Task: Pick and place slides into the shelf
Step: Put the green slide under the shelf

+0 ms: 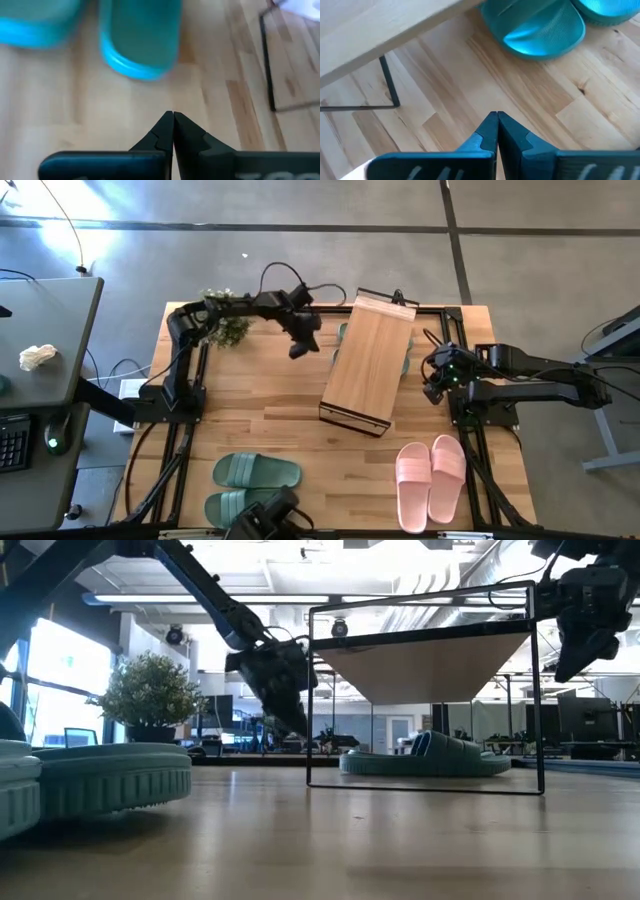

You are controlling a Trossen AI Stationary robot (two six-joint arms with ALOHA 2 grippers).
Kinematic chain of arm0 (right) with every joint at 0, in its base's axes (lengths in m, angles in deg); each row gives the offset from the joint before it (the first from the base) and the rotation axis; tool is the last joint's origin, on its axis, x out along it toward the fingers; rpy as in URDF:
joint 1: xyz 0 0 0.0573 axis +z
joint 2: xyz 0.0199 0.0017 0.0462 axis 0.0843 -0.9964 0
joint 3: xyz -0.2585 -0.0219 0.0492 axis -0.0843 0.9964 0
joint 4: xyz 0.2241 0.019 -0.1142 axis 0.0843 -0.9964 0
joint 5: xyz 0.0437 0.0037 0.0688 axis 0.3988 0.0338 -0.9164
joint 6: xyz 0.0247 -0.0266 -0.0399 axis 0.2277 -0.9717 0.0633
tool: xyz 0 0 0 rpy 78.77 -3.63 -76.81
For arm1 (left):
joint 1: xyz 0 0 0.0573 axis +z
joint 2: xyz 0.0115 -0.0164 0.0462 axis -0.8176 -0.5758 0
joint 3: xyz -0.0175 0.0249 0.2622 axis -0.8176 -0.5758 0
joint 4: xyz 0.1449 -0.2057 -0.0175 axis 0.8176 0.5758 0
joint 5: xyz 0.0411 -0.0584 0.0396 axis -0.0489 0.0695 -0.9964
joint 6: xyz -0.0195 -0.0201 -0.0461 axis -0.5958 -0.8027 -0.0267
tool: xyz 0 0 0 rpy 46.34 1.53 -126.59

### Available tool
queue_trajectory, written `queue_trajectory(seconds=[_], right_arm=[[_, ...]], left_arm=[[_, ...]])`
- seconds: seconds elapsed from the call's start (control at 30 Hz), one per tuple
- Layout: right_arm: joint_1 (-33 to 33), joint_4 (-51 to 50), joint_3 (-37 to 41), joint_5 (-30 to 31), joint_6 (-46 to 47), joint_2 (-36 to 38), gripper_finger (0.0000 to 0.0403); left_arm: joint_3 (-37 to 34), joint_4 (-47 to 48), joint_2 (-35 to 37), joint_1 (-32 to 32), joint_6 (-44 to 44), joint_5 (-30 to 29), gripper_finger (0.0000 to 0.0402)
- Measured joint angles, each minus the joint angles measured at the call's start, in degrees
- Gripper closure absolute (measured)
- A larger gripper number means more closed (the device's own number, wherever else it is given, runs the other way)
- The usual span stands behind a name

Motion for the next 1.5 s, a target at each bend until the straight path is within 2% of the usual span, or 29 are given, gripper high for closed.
queue_trajectory(seconds=[0.1,0.3,0.43,0.53,0.67,1.03,1.2,1.3,1.5], right_arm=[[0.0,1.6,0.0,0.5,0.0,-0.1,0.0403],[0.0,3.9,0.0,1.2,2.6,-0.1,0.0403],[0.0,3.9,0.0,3.5,3.9,-0.1,0.0403],[0.0,3.9,0.0,4.7,3.5,-0.2,0.0403],[0.0,3.9,0.0,5.5,3.5,-0.2,0.0403],[0.0,3.9,0.0,8.2,3.0,-0.2,0.0403],[0.0,3.9,0.0,9.1,3.0,-0.2,0.0403],[0.0,3.9,0.0,9.2,3.0,-0.2,0.0403],[0.0,3.9,0.0,9.3,3.0,-0.2,0.0403]], left_arm=[[2.0,0.3,0.0,-0.2,3.3,-5.8,0.0402],[4.1,5.3,-0.3,-0.9,10.4,-3.4,0.0402],[4.1,8.4,-1.4,-2.1,14.7,-4.0,0.0402],[4.1,7.9,-2.8,-3.8,14.9,-4.1,0.0402],[4.4,7.6,-3.4,-6.1,14.4,-10.2,0.0402],[4.5,3.2,-3.2,-5.9,12.1,-10.7,0.0402],[4.5,4.1,0.7,-5.8,9.4,-10.1,0.0402],[4.5,5.6,4.4,-5.9,8.9,-12.2,0.0402],[4.5,11.5,13.2,-6.7,5.1,-21.6,0.0402]])
